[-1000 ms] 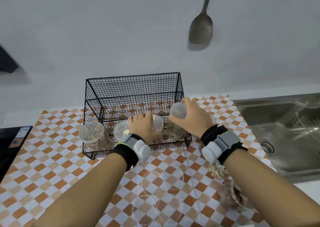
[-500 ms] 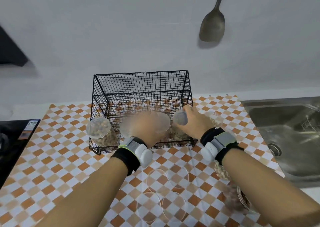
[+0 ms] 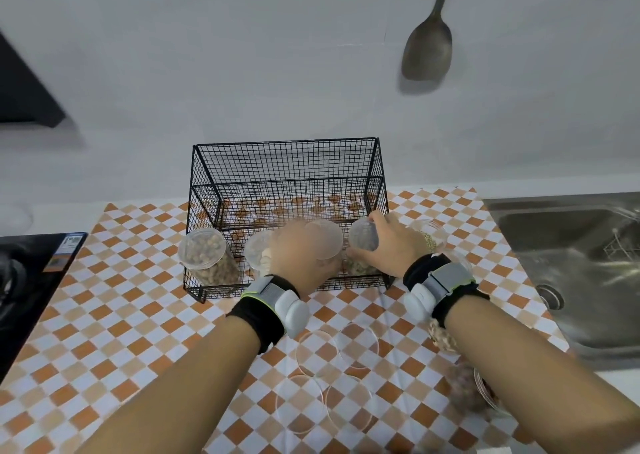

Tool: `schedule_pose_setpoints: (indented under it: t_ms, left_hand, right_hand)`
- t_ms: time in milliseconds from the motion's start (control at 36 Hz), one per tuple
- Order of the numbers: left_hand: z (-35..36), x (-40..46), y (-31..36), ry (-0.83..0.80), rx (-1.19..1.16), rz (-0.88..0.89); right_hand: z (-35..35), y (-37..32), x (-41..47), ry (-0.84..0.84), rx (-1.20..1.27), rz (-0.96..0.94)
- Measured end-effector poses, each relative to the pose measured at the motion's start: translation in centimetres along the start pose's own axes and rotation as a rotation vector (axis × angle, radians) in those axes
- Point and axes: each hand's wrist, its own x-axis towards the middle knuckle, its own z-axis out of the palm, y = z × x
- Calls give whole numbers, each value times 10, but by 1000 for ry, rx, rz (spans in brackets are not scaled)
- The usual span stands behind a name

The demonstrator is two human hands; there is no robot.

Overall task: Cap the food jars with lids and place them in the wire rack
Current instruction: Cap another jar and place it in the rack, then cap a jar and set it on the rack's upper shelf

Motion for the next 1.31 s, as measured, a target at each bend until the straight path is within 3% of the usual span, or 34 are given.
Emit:
schedule_pose_setpoints:
  t_ms: [167, 389, 500, 667, 806, 917, 1084, 1306]
  left_hand:
    - [2, -7, 4, 56, -137, 154]
    - [9, -25, 18, 226, -290, 511]
    - [23, -37, 26, 281, -267, 655]
    - [50, -53, 35, 225, -189, 832]
    - [70, -64, 47, 105, -215, 830]
    - [81, -67, 43, -193, -101, 740]
    - [89, -72, 54, -496, 96, 515]
    - [97, -77, 55, -658, 148, 345]
  right_hand:
    - [-6, 2, -12, 63, 5, 2]
    - [-12, 18, -37, 363, -6, -99]
    - [-13, 31, -53, 527, 8, -198]
    - [-17, 50, -81, 736, -8, -266]
    - [-24, 65, -108, 782, 28, -257]
    - [-19, 78, -125, 727, 47, -188]
    - [-13, 99, -156, 631, 170, -96]
    - [-1, 118, -194, 449, 365, 101]
